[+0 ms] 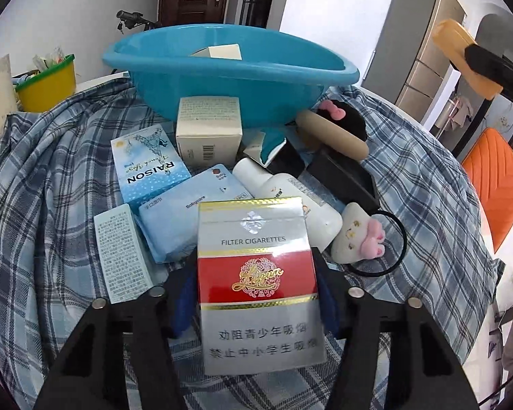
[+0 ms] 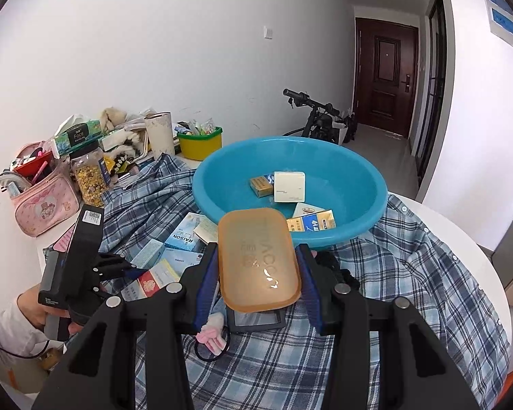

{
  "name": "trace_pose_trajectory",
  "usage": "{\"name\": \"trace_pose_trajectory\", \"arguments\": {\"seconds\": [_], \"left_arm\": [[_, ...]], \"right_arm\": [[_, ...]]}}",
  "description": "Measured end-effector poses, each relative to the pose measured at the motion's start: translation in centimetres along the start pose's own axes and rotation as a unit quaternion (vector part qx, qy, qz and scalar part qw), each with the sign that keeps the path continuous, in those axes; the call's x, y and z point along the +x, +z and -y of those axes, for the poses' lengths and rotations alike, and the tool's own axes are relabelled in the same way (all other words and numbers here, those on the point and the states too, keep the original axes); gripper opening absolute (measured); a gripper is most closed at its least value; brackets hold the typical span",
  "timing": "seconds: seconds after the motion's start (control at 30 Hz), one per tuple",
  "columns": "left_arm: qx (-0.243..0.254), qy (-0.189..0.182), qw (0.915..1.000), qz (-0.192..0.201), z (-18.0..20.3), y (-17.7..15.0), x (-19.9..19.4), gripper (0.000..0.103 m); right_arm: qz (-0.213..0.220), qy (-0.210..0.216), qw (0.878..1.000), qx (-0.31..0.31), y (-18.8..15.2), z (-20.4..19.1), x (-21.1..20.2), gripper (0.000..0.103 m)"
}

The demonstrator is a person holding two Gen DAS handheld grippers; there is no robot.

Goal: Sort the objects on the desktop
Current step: 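Carry the cigarette pack and amber soap bar over the basin with both tools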

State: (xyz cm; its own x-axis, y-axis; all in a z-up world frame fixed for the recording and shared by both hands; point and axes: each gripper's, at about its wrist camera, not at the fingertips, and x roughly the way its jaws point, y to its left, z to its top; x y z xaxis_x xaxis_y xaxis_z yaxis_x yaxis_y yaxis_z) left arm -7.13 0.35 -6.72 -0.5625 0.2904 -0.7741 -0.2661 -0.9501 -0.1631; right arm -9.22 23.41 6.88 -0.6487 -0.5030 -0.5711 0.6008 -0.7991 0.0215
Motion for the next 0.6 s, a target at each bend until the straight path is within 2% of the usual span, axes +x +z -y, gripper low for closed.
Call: {"name": "trace_pose_trajectory", "arguments": {"seconds": [0.17, 0.33, 0.6], "left_arm": [[0.001, -0.014, 0.9998, 0.013, 0.2, 0.3, -1.0, 0.058], [0.011, -0.009, 0.9991, 0.04, 0.7, 1.1, -3.0, 0.058], [0.02, 0.0, 0.9944, 0.104, 0.8, 5.1, -7.5, 0.058]], "right_arm": [[0.001, -0.001, 1.0, 0.001, -0.1, -0.1, -0.1, 0.043], [0.003, -0.001, 1.0, 0.003, 0.2, -0.2, 0.0, 0.043], [0.019, 0.002, 1.0, 0.005, 1.9, -0.3, 0.0, 0.043]]}}
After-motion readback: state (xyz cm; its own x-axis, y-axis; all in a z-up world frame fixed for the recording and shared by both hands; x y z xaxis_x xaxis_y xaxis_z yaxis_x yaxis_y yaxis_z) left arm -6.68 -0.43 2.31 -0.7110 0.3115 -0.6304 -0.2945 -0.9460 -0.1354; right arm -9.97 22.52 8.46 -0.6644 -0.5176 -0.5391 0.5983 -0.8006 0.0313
